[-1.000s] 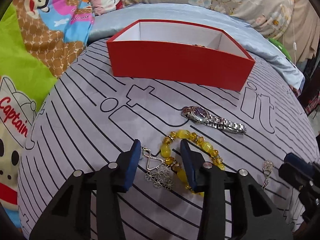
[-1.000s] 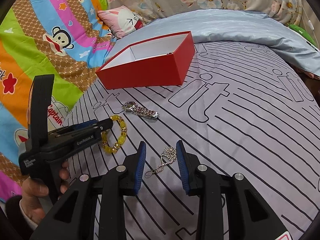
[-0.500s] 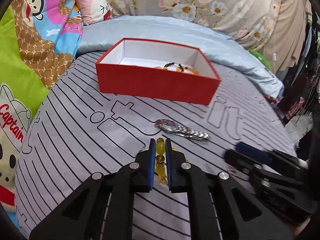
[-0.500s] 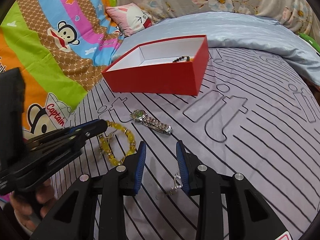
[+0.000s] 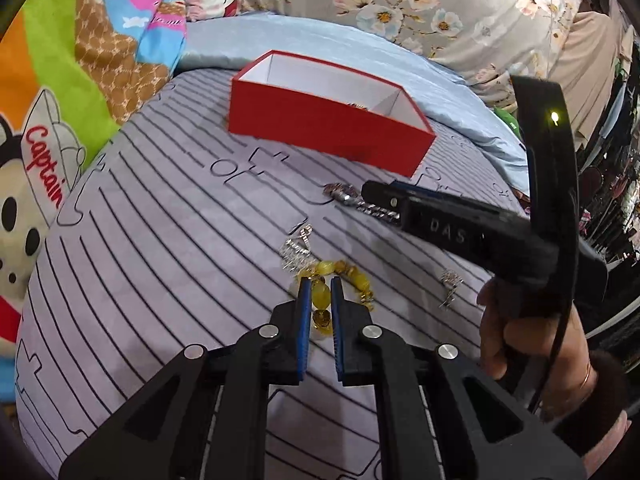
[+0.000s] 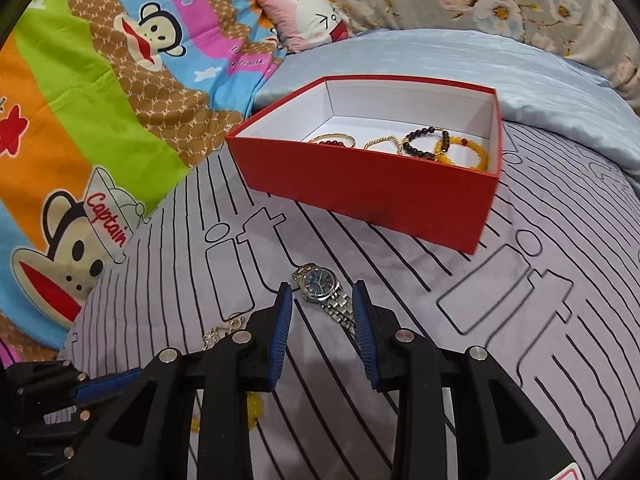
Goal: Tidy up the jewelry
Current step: 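Grasp the silver wristwatch with the right gripper while the left gripper holds the yellow bracelet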
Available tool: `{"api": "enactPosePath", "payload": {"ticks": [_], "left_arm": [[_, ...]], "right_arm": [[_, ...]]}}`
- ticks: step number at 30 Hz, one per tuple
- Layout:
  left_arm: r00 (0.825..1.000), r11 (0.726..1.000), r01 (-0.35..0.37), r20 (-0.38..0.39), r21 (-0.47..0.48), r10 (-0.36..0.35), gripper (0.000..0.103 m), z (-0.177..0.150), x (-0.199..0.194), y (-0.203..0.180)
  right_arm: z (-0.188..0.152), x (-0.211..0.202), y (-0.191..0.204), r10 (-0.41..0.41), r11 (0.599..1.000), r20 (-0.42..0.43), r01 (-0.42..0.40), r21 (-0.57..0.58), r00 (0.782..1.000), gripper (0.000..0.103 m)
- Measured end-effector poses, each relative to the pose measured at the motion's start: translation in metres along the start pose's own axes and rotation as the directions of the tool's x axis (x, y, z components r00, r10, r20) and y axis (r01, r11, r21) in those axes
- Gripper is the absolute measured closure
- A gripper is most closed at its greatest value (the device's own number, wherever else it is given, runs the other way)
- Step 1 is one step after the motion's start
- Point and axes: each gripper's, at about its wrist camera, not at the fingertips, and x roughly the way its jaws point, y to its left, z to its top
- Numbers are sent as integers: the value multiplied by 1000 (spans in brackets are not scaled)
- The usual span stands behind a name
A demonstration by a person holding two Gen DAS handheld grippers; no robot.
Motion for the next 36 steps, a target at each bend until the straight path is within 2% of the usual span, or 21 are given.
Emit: {"api": "enactPosePath", "payload": {"ticks": [10, 17, 22, 36], "left_arm": [[999, 1000, -8, -37, -28, 7, 94, -10, 11, 16], [999, 999, -7, -46, -38, 5, 94, -12, 14, 19], [999, 999, -7, -45, -36, 5, 94, -11, 15, 17], [999, 999, -12, -45, -35, 11, 94, -9, 16, 16]], "right_arm": [[6, 31, 9, -29, 997, -62, 24, -79, 998, 72], [6, 36, 16, -58, 991, -62, 50, -126, 996, 74], [6, 34, 13, -55, 992, -61, 48, -114, 997, 79], [3, 31, 8, -26, 997, -67, 21, -80, 997, 77]]}}
